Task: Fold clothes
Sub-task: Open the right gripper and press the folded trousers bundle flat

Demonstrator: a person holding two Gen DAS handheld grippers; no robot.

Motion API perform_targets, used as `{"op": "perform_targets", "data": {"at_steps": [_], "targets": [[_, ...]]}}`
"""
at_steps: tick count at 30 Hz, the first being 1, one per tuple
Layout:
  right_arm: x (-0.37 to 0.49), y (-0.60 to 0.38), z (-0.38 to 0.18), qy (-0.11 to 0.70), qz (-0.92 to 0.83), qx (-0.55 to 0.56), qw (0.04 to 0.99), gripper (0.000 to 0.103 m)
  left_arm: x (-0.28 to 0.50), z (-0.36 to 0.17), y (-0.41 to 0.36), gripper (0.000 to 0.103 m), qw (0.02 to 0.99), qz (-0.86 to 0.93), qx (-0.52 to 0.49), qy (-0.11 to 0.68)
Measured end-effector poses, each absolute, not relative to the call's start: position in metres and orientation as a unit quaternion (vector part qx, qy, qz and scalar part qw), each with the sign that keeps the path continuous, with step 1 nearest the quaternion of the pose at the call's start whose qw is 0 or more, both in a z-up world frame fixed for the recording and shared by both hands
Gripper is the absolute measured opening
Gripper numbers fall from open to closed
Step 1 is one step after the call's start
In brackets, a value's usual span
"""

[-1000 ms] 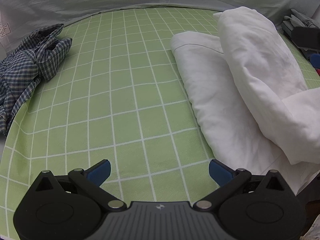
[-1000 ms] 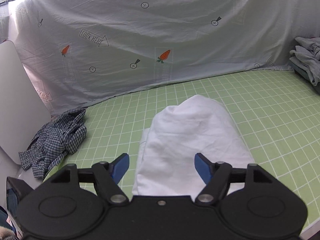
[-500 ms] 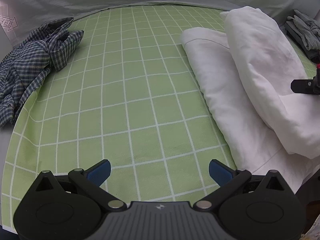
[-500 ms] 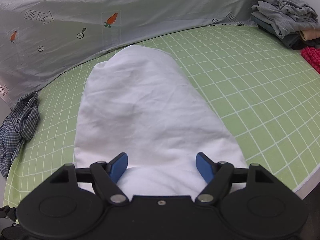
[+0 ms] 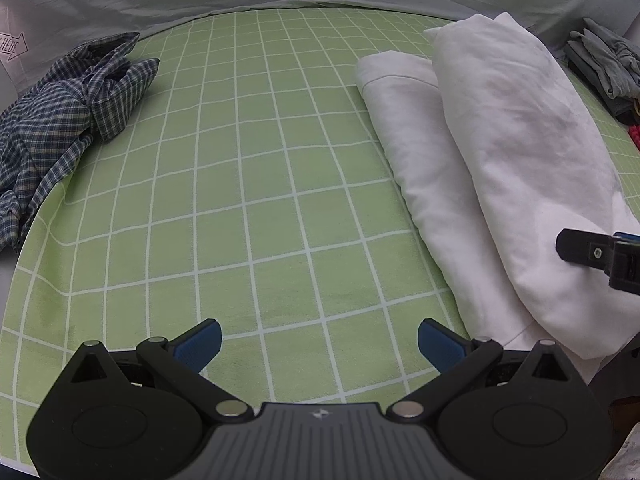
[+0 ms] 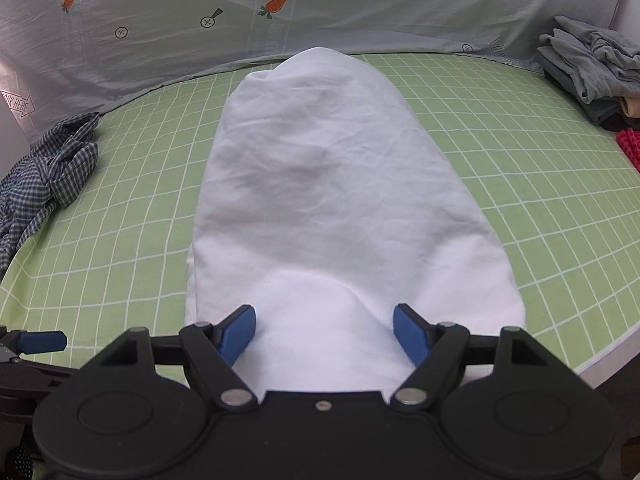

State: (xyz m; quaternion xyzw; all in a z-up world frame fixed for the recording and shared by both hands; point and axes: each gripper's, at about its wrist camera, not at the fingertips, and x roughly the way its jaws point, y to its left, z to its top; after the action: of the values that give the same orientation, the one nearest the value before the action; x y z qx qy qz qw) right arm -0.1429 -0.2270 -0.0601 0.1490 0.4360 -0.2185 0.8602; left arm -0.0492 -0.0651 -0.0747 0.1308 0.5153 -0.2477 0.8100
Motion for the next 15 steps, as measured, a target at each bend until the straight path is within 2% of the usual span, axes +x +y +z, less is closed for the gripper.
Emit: {"op": "perform_targets", "data": {"at_steps": [5,7,9,11,13,15], "targets": [[-0.152,-0.223,-0.046,0.429,-0.213,0.154,0.864,0.077,-0.045,-0.073,-0.062,0.103,0.814,-0.246,0.127,0.511],[-0.156,-0.225,-0.041,0.419,-0.222,0.153,0.867,0.07,-0.044,-0.073,-0.061,0.103,0.815,-0.245,0.124,0.51],[-0.155,-0.228,-0.047,0.429,-0.222,0.159,0.861,0.07,-0.043,-0.073,-0.06,0.103,0.816,-0.243,0.12,0.511],[-0.15,-0.23,-0.059,0.451,-0.211,0.17,0.85,0.072,-0.042,-0.073,-0.06,0.103,0.816,-0.241,0.115,0.512],[-0.143,-0.225,-0.066,0.48,-0.185,0.158,0.843,0.079,-0.042,-0.071,-0.062,0.103,0.818,-0.24,0.112,0.511],[-0.142,-0.218,-0.063,0.478,-0.172,0.151,0.848,0.081,-0.041,-0.069,-0.064,0.103,0.82,-0.241,0.11,0.508]]}}
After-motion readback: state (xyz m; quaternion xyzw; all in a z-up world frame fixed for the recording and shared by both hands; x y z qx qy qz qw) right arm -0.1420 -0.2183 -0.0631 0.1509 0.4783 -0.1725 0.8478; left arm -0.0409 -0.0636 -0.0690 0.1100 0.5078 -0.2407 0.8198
